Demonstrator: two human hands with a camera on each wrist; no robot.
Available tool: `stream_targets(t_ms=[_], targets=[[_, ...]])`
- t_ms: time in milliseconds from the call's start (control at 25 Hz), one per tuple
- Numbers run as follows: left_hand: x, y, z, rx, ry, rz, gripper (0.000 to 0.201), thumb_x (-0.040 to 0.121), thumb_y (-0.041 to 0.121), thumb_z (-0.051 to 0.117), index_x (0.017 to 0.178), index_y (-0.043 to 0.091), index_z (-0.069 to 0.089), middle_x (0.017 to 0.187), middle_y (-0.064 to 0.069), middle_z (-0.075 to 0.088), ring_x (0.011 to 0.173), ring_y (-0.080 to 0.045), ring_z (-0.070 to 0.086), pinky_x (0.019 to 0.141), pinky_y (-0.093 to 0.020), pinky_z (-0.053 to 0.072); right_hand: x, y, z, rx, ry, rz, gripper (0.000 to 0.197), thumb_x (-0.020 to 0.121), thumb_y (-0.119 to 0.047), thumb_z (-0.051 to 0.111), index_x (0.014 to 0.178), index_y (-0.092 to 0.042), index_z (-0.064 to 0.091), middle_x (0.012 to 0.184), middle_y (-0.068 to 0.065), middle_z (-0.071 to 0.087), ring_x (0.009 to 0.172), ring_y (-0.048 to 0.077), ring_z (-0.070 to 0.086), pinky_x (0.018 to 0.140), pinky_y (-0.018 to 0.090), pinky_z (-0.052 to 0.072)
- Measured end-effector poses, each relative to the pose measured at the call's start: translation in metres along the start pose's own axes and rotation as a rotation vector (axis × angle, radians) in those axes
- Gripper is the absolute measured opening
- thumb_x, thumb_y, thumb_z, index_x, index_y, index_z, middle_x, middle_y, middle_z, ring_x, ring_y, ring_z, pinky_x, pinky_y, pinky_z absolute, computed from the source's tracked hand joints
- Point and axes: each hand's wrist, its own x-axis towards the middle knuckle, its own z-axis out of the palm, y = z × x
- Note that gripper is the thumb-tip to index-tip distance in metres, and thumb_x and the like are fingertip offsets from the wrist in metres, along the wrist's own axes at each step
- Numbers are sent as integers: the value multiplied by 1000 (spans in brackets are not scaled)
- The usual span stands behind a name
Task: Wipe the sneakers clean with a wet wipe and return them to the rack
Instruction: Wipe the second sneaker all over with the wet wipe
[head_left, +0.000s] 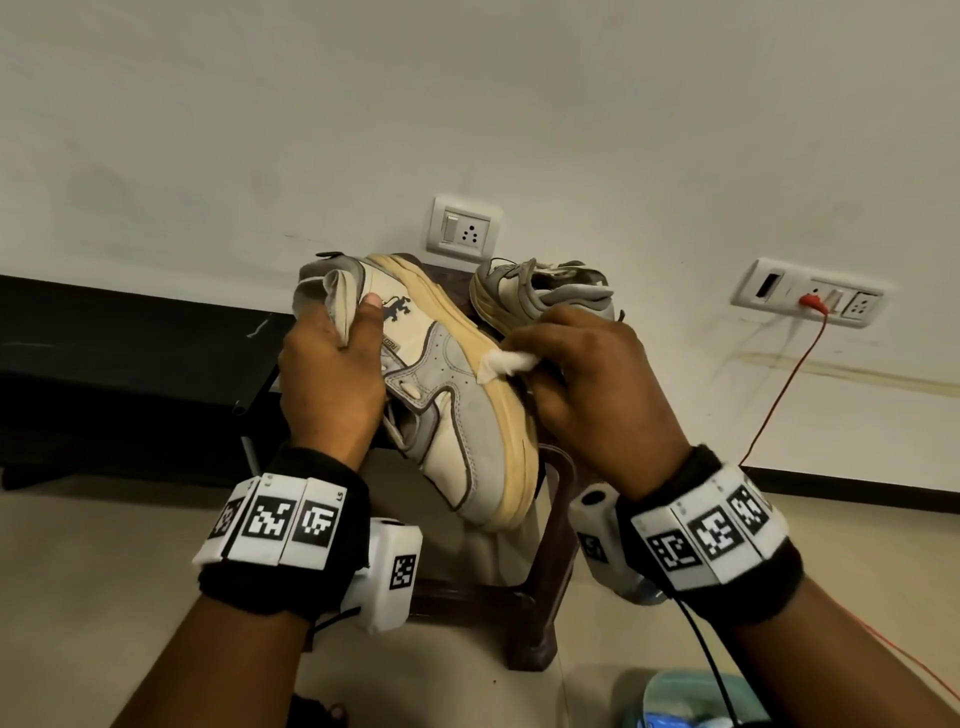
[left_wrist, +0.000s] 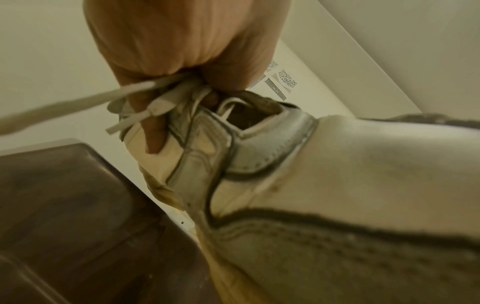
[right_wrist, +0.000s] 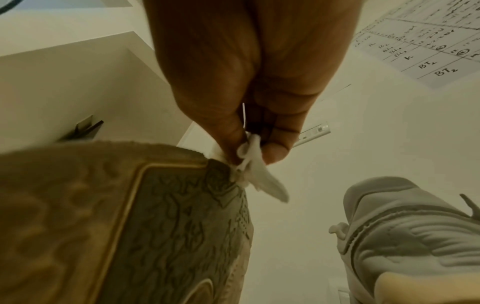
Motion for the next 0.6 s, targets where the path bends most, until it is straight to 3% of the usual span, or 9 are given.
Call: stream_targets(t_ms=[120, 240, 400, 600], targets=[[2, 1, -1, 45, 54, -25, 31, 94, 37, 55, 102, 8, 62, 85, 0, 66, 75, -16, 66, 67, -30, 53, -13, -6, -2, -15, -70, -31, 20, 83, -17, 66, 101, -13, 73, 95, 4, 66, 83, 17, 60, 69, 20, 46], [4, 4, -2, 60, 89, -59, 27, 94, 37, 54, 103, 12, 61, 89, 1, 66, 79, -16, 65, 68, -27, 52, -42, -12, -7, -63, -116, -88, 26, 79, -12, 72, 105, -14, 71, 101, 4, 65, 89, 17, 61, 74, 26, 52], [3, 8, 2, 24, 40, -75, 20, 91, 37, 60, 95, 17, 60, 85, 4, 67, 78, -13, 67, 62, -21, 49, -38, -1, 14, 35, 67, -30, 27, 87, -25, 58, 104, -9, 72, 99, 5, 64, 87, 15, 59, 74, 25, 51], [-1, 14, 3, -23, -129, 3, 18, 83, 36, 71, 98, 30, 64, 89, 11, 70, 82, 2, 67, 73, -26, 57, -28, 6, 54, 64, 237, 39, 24, 87, -16, 57, 101, -3, 71, 95, 10, 63, 86, 18, 58, 74, 24, 48]])
